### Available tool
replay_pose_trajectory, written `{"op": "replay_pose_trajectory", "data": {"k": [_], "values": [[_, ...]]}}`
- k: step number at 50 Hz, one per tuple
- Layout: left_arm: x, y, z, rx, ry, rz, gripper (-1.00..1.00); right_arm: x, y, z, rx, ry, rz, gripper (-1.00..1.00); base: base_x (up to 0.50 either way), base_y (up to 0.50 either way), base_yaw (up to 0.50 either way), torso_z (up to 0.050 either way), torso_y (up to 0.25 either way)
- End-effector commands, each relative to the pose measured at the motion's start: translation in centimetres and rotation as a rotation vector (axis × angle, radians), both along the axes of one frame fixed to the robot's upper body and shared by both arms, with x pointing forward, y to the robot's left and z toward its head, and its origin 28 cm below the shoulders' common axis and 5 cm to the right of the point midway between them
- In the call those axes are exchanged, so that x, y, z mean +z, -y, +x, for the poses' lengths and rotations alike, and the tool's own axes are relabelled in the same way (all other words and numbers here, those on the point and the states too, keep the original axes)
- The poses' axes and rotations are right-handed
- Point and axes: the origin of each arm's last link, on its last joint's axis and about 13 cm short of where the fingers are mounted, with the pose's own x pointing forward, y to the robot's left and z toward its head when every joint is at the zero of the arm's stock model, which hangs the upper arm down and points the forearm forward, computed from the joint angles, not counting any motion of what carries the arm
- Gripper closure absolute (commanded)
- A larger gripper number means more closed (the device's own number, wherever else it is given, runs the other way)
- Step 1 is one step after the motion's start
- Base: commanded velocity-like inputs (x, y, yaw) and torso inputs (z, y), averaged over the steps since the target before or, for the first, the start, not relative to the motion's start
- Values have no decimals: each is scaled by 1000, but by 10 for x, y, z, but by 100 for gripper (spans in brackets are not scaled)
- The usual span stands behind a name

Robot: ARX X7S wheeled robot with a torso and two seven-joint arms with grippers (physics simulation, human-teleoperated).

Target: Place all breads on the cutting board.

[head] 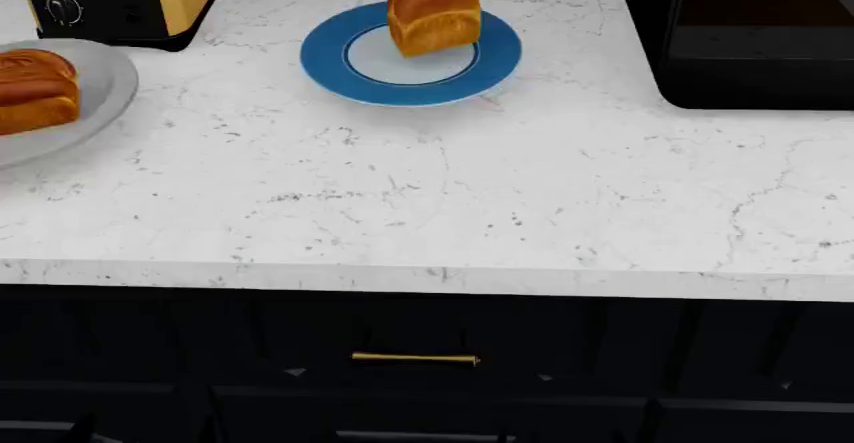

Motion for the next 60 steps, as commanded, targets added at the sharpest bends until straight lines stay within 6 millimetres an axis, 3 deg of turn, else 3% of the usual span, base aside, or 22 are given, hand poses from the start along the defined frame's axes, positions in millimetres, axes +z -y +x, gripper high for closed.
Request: {"op": "replay_pose_trajectory", "data": {"k": [1, 11, 49, 60], "values": [[0, -2, 0, 11, 0, 0, -100, 0, 0, 0, 0, 0, 0, -100, 0, 0, 0, 0, 0], [1, 1, 1, 11, 25, 19, -100, 1, 0, 0, -14, 11, -13, -100, 0, 0, 0, 0, 0], [1, 4, -1, -8, 51, 47, -100, 3, -1, -1, -13, 28, -80, -100, 0, 0, 0, 48, 0], [-1, 3, 0, -11, 40, 37, -100, 3, -2, 0, -1, 30, -90, -100, 0, 424, 0, 0, 0]]}}
